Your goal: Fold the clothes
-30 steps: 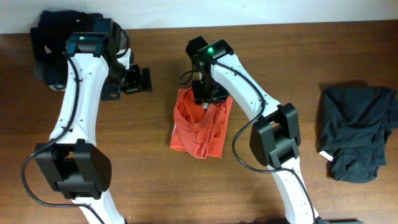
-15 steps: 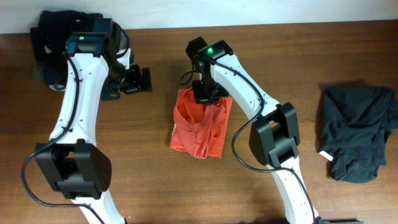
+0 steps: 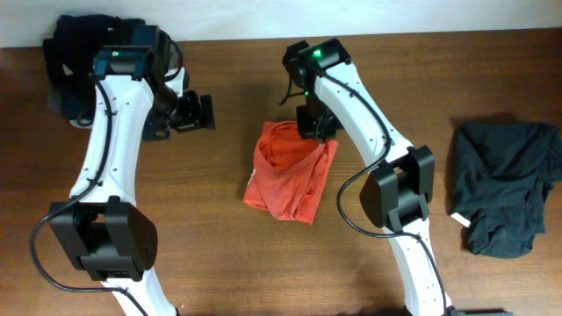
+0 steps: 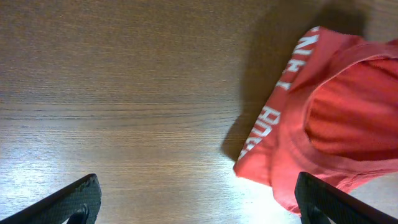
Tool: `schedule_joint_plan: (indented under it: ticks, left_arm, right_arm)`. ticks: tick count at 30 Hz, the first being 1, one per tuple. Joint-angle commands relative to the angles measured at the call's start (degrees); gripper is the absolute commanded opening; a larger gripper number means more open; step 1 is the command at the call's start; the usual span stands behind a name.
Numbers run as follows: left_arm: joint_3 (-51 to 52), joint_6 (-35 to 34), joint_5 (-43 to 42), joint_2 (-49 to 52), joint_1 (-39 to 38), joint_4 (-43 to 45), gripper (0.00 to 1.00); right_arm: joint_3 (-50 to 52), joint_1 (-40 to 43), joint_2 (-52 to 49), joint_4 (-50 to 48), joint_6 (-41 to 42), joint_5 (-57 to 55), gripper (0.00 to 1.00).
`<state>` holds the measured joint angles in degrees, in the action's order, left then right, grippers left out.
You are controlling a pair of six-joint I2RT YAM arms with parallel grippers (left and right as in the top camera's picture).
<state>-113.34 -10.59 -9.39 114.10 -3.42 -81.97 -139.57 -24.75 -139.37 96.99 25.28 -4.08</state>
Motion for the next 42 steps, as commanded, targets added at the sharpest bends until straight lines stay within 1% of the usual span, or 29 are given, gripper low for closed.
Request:
schedule_joint_plan:
  ticks: [1,7,10,17,18,19,21,23,25,26,28,30,34,35,36,37,40,42]
  left_arm:
    - [-0.07,-0.72,0.44,-0.98,0.11,0.11,0.99]
    - [-0.07,-0.7,0.46,-0.98,0.11,-0.15,0.99]
    - [-0.07,-0.7,0.46,-0.98,0.11,-0.15,0.99]
    - [-0.07,-0.7,0.46,-0.98,0.11,-0.11,0.99]
    - [-0.07,-0.7,0.46,-0.98,0.11,-0.11,0.99]
    - [-0.07,-0.7,0.46,-0.98,0.11,-0.11,0.99]
    - [-0.07,-0.7,0.46,-0.98,0.11,-0.11,0.99]
    - [-0.07,-0.7,0.46,-0.98,0.11,-0.13,0.99]
    - [-0.07,-0.7,0.46,-0.98,0.11,-0.13,0.99]
    - [-0.07,-0.7,0.44,-0.98,0.11,-0.13,0.99]
    - [-0.07,-0.7,0.44,-0.98,0.11,-0.13,0.99]
    - [-0.07,-0.7,0.44,-0.98,0.11,-0.13,0.99]
    - [-0.07,-0.7,0.44,-0.98,0.11,-0.09,0.99]
    - [-0.07,-0.7,0.44,-0.98,0.11,-0.09,0.99]
    - [-0.07,-0.7,0.46,-0.98,0.11,-0.07,0.99]
    - [-0.07,-0.7,0.46,-0.98,0.11,-0.07,0.99]
    - [-0.07,-0.7,0.46,-0.98,0.11,0.0,0.99]
    - [-0.07,-0.7,0.44,-0.98,0.11,0.15,0.99]
  right_arm:
    - [-1.66,0.2,1.14,0.37,0.11,-2.49,0.04]
    - [-0.17,0.42,1.11,0.37,0.09,-6.97,0.04]
    - [0.59,0.9,1.11,0.37,0.09,-6.93,0.04]
    - [6.6,1.2,1.11,0.37,0.09,-4.5,0.04]
    - [7.58,1.2,1.11,0.37,0.09,-3.98,0.09]
    - [8.46,1.2,1.11,0.37,0.09,-3.56,0.17]
    - [9.77,1.2,1.11,0.37,-0.13,-2.29,0.19]
    - [10.64,1.2,1.11,0.37,-2.47,0.13,0.21]
    - [11.3,1.2,1.11,0.37,-4.07,2.6,0.31]
    - [11.52,1.2,1.11,0.37,-4.04,2.89,0.33]
    - [11.52,1.2,1.11,0.37,-4.02,2.99,0.33]
    - [11.23,1.22,1.33,0.37,-4.0,3.28,0.25]
    - [9.53,1.27,3.02,0.37,-3.98,3.43,0.27]
    - [8.83,1.27,3.48,0.37,-3.98,3.43,0.3]
    - [7.91,1.27,4.04,0.37,-4.0,3.43,0.36]
    - [6.88,1.27,4.55,0.37,-4.0,3.45,0.44]
    - [3.98,1.25,5.99,0.33,-4.0,3.5,0.75]
    - [2.12,1.09,6.16,0.07,-4.02,3.63,0.86]
